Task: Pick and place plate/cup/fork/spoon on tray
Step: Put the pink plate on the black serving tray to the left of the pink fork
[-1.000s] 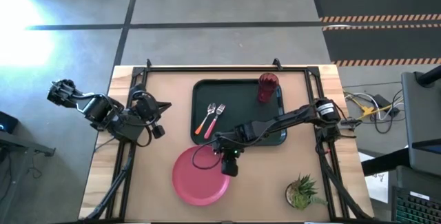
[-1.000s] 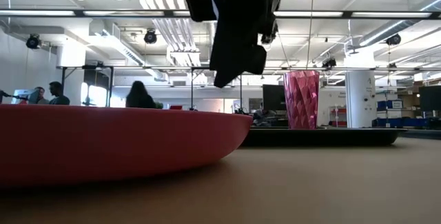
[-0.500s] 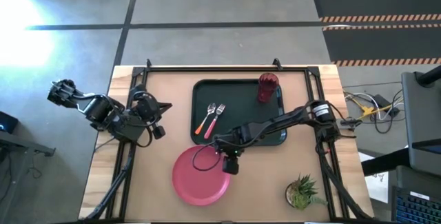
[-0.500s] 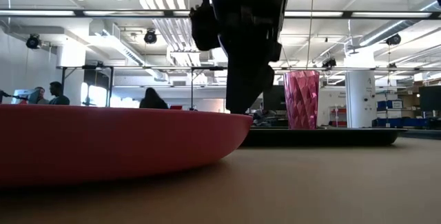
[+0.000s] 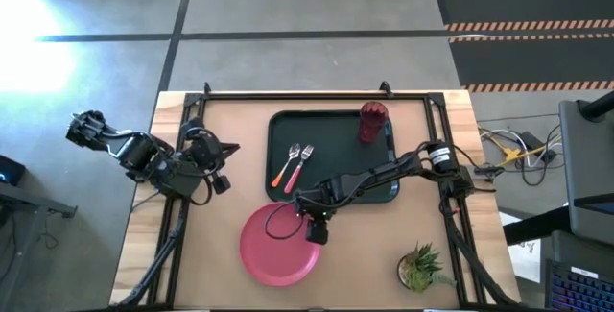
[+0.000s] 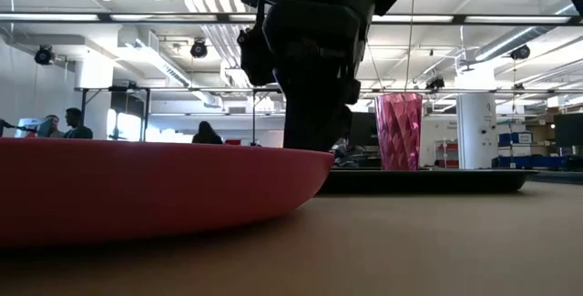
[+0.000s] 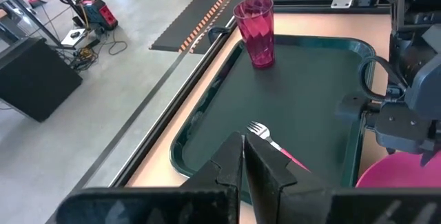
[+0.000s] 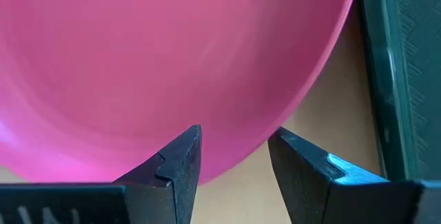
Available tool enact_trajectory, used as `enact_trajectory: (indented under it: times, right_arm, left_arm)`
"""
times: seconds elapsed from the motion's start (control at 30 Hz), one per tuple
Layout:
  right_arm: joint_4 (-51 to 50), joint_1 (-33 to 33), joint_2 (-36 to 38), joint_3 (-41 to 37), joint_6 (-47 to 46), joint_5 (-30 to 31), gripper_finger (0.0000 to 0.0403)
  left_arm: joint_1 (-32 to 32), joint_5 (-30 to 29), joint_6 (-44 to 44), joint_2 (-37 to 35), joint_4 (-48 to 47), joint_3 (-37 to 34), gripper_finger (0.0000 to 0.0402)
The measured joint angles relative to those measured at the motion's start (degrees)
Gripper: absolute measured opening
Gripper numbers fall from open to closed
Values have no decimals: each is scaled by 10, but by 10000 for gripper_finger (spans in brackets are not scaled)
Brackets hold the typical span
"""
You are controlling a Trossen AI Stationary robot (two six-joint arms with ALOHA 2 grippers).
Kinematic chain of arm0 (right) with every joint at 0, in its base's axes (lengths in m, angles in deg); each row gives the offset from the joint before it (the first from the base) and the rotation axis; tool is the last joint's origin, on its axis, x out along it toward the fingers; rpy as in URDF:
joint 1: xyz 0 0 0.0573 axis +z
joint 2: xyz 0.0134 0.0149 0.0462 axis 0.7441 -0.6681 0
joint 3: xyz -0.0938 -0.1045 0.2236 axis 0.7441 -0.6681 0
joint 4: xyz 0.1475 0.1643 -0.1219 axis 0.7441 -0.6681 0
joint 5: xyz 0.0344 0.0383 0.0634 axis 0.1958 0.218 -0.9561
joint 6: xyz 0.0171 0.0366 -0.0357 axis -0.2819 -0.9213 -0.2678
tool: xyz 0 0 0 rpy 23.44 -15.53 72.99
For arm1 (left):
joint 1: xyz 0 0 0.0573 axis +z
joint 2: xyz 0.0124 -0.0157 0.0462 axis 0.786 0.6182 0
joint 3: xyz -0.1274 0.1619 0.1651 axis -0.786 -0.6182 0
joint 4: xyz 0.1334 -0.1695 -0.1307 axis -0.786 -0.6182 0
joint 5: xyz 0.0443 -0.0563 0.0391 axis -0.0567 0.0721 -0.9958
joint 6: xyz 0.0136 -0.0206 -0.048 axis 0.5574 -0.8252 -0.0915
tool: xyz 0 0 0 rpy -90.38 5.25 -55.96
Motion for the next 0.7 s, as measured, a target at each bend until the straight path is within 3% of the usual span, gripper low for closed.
enact_trajectory:
  times: [0.27,0.53,0.7]
  right_arm:
    - [1,-1,-2,0,0,-12,148]
    - [-8,-1,-2,0,-1,-41,23]
    - [-11,-1,-2,0,1,-41,10]
  left_arm:
    - [0,0,0,0,0,0,0]
    - [0,0,0,0,0,0,0]
    - [0,0,0,0,0,0,0]
